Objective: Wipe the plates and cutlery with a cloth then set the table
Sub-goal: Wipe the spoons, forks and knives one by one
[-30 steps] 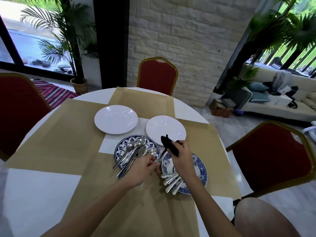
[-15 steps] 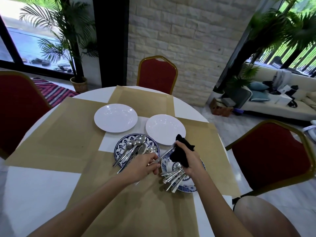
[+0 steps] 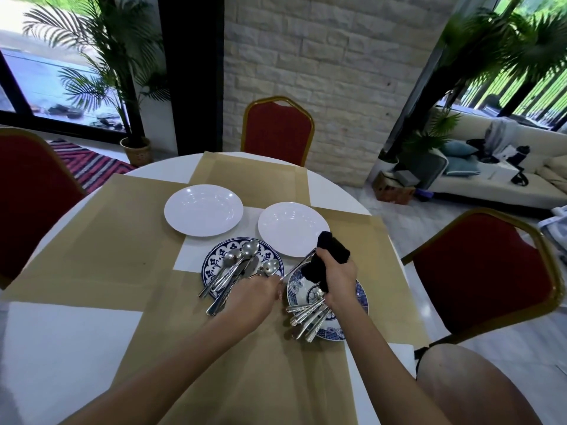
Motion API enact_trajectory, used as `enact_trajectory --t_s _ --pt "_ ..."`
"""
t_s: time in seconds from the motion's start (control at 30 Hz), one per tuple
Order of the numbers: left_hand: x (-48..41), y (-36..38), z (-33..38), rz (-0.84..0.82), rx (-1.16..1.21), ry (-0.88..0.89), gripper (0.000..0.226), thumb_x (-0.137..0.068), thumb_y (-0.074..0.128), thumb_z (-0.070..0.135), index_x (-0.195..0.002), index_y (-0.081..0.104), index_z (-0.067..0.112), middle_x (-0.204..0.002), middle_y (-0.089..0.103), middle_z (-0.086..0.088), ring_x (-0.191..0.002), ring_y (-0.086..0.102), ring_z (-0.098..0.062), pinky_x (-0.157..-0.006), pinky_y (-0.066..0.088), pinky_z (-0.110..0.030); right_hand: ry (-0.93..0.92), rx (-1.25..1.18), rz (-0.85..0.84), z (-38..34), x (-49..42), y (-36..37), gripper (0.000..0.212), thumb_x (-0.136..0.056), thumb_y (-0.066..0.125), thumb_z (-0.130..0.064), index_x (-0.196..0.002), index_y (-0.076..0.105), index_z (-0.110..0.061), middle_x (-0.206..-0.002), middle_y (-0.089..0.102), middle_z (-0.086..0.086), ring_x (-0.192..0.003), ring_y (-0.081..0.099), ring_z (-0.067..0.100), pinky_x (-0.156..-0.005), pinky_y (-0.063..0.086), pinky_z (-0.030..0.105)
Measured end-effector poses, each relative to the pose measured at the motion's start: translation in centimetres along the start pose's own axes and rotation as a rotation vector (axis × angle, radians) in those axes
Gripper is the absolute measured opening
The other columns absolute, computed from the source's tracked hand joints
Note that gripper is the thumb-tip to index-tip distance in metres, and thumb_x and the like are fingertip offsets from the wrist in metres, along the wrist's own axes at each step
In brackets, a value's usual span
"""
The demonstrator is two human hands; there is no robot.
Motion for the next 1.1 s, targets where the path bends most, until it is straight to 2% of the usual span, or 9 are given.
enact_trajectory --t_s 0.17,0.3,0.4,0.5,0.67,0.77,0.9,1.03,1.1 --pt "-0.6 2.3 -2.1 -0.099 0.417 -0.119 0.031 -0.098 0.035 0.037 -0.086 0.059 0.02 -0.082 0.071 0.002 -0.076 0.064 -0.018 -0.077 0.053 -0.039 -0.593 0.68 -0.222 -4.1 3.4 3.6 0.032 -0.093 0.062 -0.016 -0.124 0.057 -0.009 -0.11 0.051 0.003 -0.098 0.05 0.013 -0.087 0.04 0.021" --pt "-0.9 2.2 -2.0 -0.128 0.483 -0.126 0.033 -0.101 0.038 0.031 -0.089 0.062 0.012 -0.081 0.072 0.0 -0.08 0.064 -0.018 -0.082 0.049 -0.033 -0.776 0.871 -0.386 -2.5 5.3 5.1 0.028 -0.093 0.062 -0.011 -0.12 0.061 -0.001 -0.107 0.046 0.006 -0.092 0.047 0.014 -0.084 0.036 0.006" --pt "0.2 1.8 -0.9 -0.181 0.585 -0.073 0.033 -0.102 0.037 0.025 -0.083 0.062 0.014 -0.074 0.072 0.008 -0.077 0.063 -0.003 -0.079 0.044 -0.02 -0.72 0.845 -0.284 -3.2 3.8 3.7 0.03 -0.092 0.064 -0.011 -0.121 0.062 -0.003 -0.106 0.046 0.004 -0.091 0.051 0.018 -0.086 0.048 0.031" --pt "0.9 1.6 -0.2 -0.211 0.601 -0.011 0.031 -0.102 0.037 0.024 -0.08 0.059 0.02 -0.072 0.071 0.009 -0.075 0.058 0.003 -0.074 0.039 -0.012 -0.561 0.845 -0.137 -4.1 1.4 1.0 0.038 -0.088 0.069 -0.021 -0.123 0.061 -0.01 -0.105 0.054 0.003 -0.092 0.051 0.015 -0.082 0.044 0.029" --pt "0.5 2.4 -1.5 -0.315 0.495 0.033 0.025 -0.1 0.042 0.021 -0.085 0.062 0.02 -0.075 0.072 0.012 -0.074 0.062 -0.003 -0.077 0.049 -0.025 0.05 0.369 -0.408 -1.2 1.2 -1.6 0.039 -0.074 0.081 -0.008 -0.11 0.065 -0.009 -0.088 0.068 0.008 -0.072 0.067 0.023 -0.063 0.059 0.042" --pt "-0.7 0.8 -0.6 -0.229 0.168 0.139 0.024 -0.099 0.044 0.023 -0.093 0.067 0.022 -0.086 0.071 0.009 -0.082 0.061 -0.004 -0.076 0.039 -0.019 0.075 0.388 -0.491 -0.7 2.7 -2.8 0.027 -0.079 0.076 -0.004 -0.104 0.069 -0.009 -0.082 0.068 0.009 -0.069 0.065 0.026 -0.057 0.058 0.042" --pt "-2.8 0.4 1.0 -0.04 -0.095 0.17 0.022 -0.098 0.046 0.032 -0.112 0.062 0.028 -0.111 0.064 0.007 -0.11 0.051 -0.016 -0.098 0.029 -0.031 0.06 0.267 -0.362 -0.2 2.8 -5.3 0.018 -0.082 0.071 0.001 -0.097 0.067 -0.006 -0.079 0.063 0.012 -0.066 0.065 0.025 -0.055 0.058 0.039" --pt "-2.0 1.2 0.9 0.224 0.251 -0.184 0.022 -0.089 0.061 0.029 -0.108 0.057 0.018 -0.11 0.059 0.0 -0.107 0.054 -0.021 -0.091 0.043 -0.038 0.106 0.102 -0.135 2.0 2.5 -8.5 0.026 -0.083 0.069 -0.001 -0.108 0.062 -0.002 -0.085 0.061 0.013 -0.067 0.064 0.028 -0.057 0.057 0.038" --pt "-1.4 4.5 1.2 0.093 0.594 -0.368 0.019 -0.092 0.057 0.033 -0.096 0.054 0.015 -0.096 0.061 -0.003 -0.096 0.058 -0.025 -0.081 0.046 -0.036 0.141 0.024 -0.049 3.5 3.0 -9.9 0.029 -0.084 0.07 -0.004 -0.111 0.061 -0.004 -0.093 0.062 0.016 -0.074 0.065 0.031 -0.06 0.057 0.04"
Point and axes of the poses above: each hand's wrist, its own x-axis away from the middle knuckle, its own y-axis out of the palm, z = x × y, the point moved 10 cm from there along -x, towards the middle knuckle
